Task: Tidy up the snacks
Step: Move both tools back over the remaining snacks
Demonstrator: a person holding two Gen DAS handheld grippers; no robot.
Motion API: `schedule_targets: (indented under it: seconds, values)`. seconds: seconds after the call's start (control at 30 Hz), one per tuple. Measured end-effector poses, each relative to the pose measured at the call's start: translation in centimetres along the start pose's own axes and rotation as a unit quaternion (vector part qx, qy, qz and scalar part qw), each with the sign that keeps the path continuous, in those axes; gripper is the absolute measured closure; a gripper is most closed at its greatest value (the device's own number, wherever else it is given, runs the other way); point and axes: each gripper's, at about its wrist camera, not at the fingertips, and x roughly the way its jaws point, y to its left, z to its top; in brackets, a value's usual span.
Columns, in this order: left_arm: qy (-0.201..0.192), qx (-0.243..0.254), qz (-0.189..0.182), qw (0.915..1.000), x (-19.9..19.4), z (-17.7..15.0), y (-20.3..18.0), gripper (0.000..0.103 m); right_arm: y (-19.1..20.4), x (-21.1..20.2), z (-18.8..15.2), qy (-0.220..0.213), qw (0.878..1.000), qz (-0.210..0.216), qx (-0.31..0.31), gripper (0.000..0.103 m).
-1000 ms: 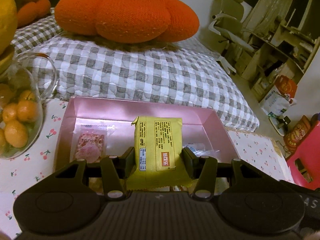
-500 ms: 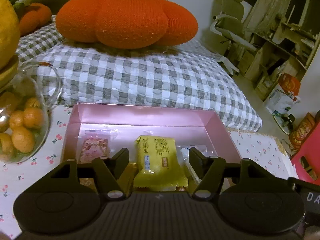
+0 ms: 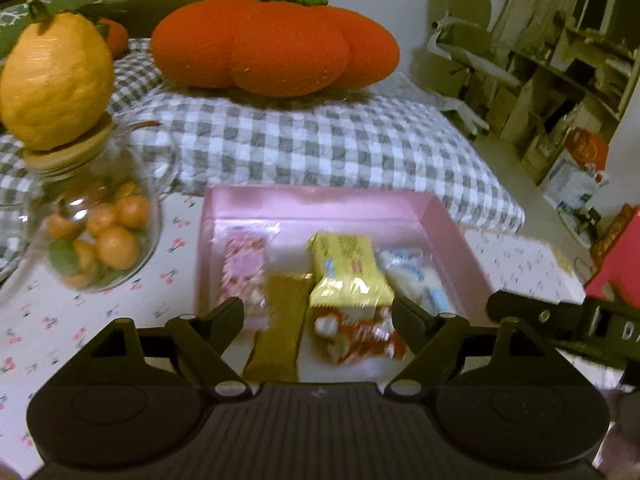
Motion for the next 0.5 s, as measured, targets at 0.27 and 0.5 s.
schedule_targets:
  seconds: [0.27, 0.5]
  values:
    - [0.02, 0.012, 0.016, 0.9996, -1.8, -1.9, 0.6, 0.017, 0.7, -2.0, -1.0, 0.012, 1.0, 0.0, -0.019, 0.023]
    - [0.033, 0.017, 0.012, 0.9992, -3.5, -3.9, 1.1, 0.009, 1.2, -2.8, -2.2, 0.019, 0.999, -0.013, -0.048, 0.02]
